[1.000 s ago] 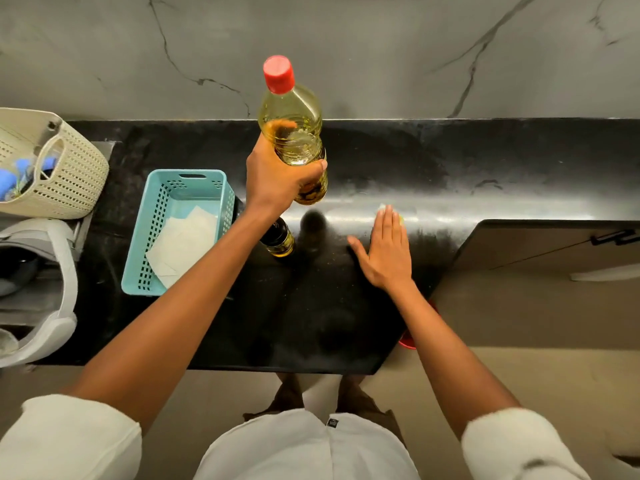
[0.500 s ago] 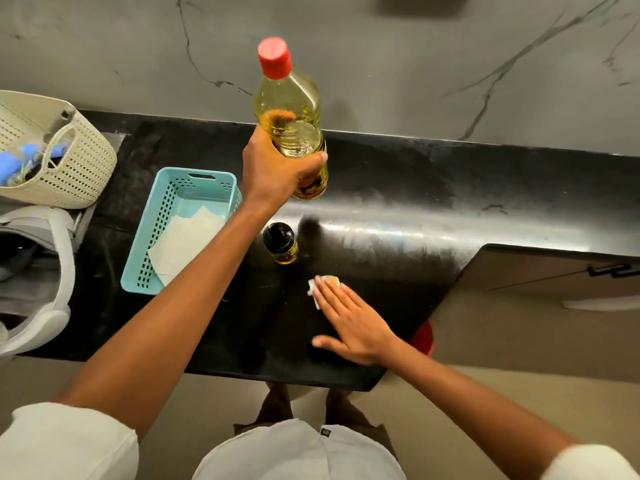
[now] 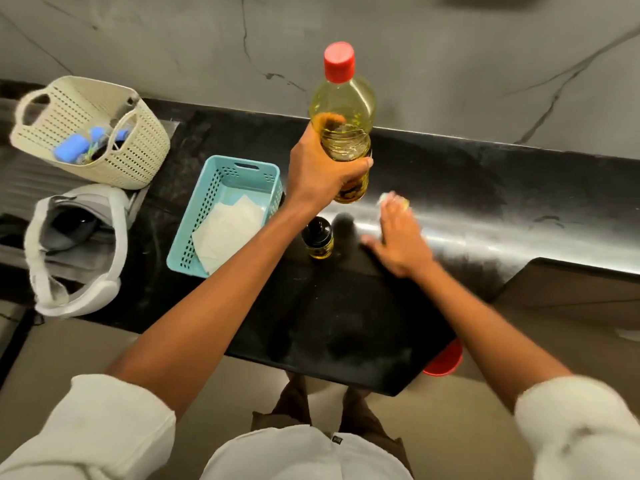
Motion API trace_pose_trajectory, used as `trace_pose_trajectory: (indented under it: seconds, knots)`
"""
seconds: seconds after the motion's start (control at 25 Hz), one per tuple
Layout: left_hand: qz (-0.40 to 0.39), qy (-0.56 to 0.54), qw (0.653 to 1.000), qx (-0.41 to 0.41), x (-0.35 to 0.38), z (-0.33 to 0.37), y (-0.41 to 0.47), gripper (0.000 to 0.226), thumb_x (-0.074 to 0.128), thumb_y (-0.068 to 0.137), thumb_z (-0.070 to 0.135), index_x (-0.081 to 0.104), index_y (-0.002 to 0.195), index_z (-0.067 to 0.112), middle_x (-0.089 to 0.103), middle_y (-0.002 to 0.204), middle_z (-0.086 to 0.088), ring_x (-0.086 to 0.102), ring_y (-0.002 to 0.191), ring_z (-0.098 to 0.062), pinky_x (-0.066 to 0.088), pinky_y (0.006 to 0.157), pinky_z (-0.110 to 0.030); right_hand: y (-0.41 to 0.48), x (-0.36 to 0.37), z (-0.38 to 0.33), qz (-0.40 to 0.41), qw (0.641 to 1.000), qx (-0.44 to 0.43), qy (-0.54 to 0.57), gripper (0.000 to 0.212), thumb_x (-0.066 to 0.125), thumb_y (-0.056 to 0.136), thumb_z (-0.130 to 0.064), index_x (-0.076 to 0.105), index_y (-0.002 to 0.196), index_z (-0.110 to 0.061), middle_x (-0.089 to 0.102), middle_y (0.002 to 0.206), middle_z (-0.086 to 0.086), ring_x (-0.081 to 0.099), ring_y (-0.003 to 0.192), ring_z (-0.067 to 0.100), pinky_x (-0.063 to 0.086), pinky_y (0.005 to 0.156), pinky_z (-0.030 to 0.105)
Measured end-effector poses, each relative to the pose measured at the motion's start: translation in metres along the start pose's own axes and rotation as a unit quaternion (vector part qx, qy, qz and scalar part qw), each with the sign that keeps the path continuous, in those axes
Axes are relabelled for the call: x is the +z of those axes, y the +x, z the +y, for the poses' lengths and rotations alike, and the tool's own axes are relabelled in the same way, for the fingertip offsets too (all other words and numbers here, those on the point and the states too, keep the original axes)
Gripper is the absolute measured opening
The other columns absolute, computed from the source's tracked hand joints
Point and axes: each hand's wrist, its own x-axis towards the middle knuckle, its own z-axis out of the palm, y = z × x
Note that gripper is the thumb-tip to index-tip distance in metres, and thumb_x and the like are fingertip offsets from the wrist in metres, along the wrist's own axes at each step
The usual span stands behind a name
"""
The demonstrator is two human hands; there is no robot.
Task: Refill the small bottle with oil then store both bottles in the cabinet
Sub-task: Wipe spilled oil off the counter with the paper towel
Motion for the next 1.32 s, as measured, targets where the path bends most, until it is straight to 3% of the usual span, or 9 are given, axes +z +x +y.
trace_pose_trajectory:
  seconds: [0.16, 0.24, 0.36, 0.52, 0.64, 0.8, 0.88, 1.12, 1.32]
  knots:
    - [-0.02, -0.011, 1.0, -0.006, 0.007, 0.0, 0.004, 0.068, 0.099, 0.065, 0.034, 0.061, 0.121, 0.03, 0.07, 0.108, 0.017, 0.068, 0.1, 0.005, 0.059, 0.09, -0.019, -0.179, 0.043, -0.07, -0.161, 0.965, -0.208, -0.009, 0.102, 0.025, 0.101, -0.082, -0.006, 0.169, -0.013, -0.013, 0.178, 0.007, -0.015, 0.164, 0.021, 0.0, 0.135, 0.044]
    - [-0.03, -0.014, 0.999, -0.008, 0.016, 0.0, -0.001, 0.07, 0.099, 0.065, 0.034, 0.062, 0.123, 0.026, 0.072, 0.11, 0.014, 0.069, 0.101, 0.004, 0.06, 0.09, -0.02, -0.187, 0.042, -0.053, -0.151, 0.958, -0.241, -0.033, 0.101, 0.023, 0.101, -0.082, -0.006, 0.17, -0.015, -0.013, 0.178, 0.005, -0.014, 0.165, 0.019, 0.005, 0.135, 0.046]
    - [-0.045, -0.009, 0.999, -0.011, 0.031, -0.004, -0.012, 0.07, 0.099, 0.065, 0.034, 0.064, 0.125, 0.023, 0.074, 0.11, 0.012, 0.07, 0.101, 0.003, 0.059, 0.089, -0.019, -0.096, 0.013, 0.012, -0.034, 0.995, -0.088, -0.037, 0.103, 0.018, 0.101, -0.081, 0.005, 0.169, -0.005, 0.003, 0.177, 0.018, 0.007, 0.165, 0.034, 0.015, 0.132, 0.052]
    - [-0.052, -0.002, 0.999, -0.016, 0.039, -0.01, -0.032, 0.068, 0.097, 0.064, 0.034, 0.065, 0.124, 0.023, 0.076, 0.109, 0.01, 0.073, 0.101, -0.005, 0.061, 0.092, -0.029, -0.03, -0.012, 0.056, 0.033, 0.989, 0.146, 0.009, 0.109, 0.011, 0.099, -0.083, 0.004, 0.167, 0.002, 0.004, 0.176, 0.025, 0.006, 0.164, 0.041, 0.013, 0.132, 0.056]
    - [-0.051, -0.003, 0.999, -0.018, 0.045, -0.013, -0.037, 0.069, 0.096, 0.062, 0.035, 0.065, 0.123, 0.023, 0.076, 0.11, 0.007, 0.074, 0.101, -0.011, 0.061, 0.093, -0.036, -0.07, 0.021, -0.027, 0.028, 0.998, 0.051, 0.004, 0.108, 0.025, 0.101, -0.081, 0.008, 0.167, 0.003, 0.006, 0.175, 0.025, 0.004, 0.164, 0.039, 0.011, 0.133, 0.054]
    - [-0.076, 0.001, 0.997, -0.022, 0.054, -0.012, -0.043, 0.072, 0.096, 0.064, 0.038, 0.063, 0.126, 0.024, 0.075, 0.116, 0.008, 0.072, 0.107, -0.011, 0.062, 0.095, -0.038, -0.183, 0.066, -0.106, -0.084, 0.983, -0.161, -0.024, 0.103, 0.025, 0.102, -0.081, -0.001, 0.169, -0.009, -0.01, 0.178, 0.01, -0.013, 0.165, 0.024, 0.01, 0.134, 0.048]
    - [-0.088, -0.006, 0.996, -0.017, 0.058, -0.013, -0.048, 0.072, 0.097, 0.066, 0.034, 0.062, 0.127, 0.023, 0.074, 0.117, 0.008, 0.072, 0.108, -0.01, 0.062, 0.094, -0.036, -0.199, 0.064, -0.071, -0.066, 0.99, -0.125, -0.007, 0.101, 0.025, 0.102, -0.081, -0.002, 0.17, -0.012, -0.009, 0.178, 0.008, -0.011, 0.165, 0.022, 0.012, 0.134, 0.048]
    - [-0.06, -0.02, 0.998, -0.006, 0.055, -0.009, -0.061, 0.07, 0.098, 0.068, 0.029, 0.063, 0.128, 0.02, 0.071, 0.113, 0.011, 0.069, 0.102, 0.002, 0.057, 0.086, -0.016, -0.091, 0.016, 0.04, 0.06, 0.977, 0.198, 0.046, 0.102, 0.019, 0.103, -0.079, 0.003, 0.168, -0.002, 0.002, 0.177, 0.019, 0.001, 0.165, 0.033, 0.011, 0.133, 0.052]
    - [0.012, -0.031, 0.999, 0.002, 0.029, -0.004, -0.039, 0.068, 0.099, 0.065, 0.028, 0.065, 0.124, 0.023, 0.073, 0.107, 0.016, 0.069, 0.096, 0.01, 0.056, 0.088, -0.014, 0.023, 0.006, -0.008, 0.076, 0.994, 0.073, 0.028, 0.09, 0.031, 0.107, -0.063, 0.011, 0.167, 0.001, 0.009, 0.176, 0.024, 0.008, 0.164, 0.037, 0.009, 0.134, 0.05]
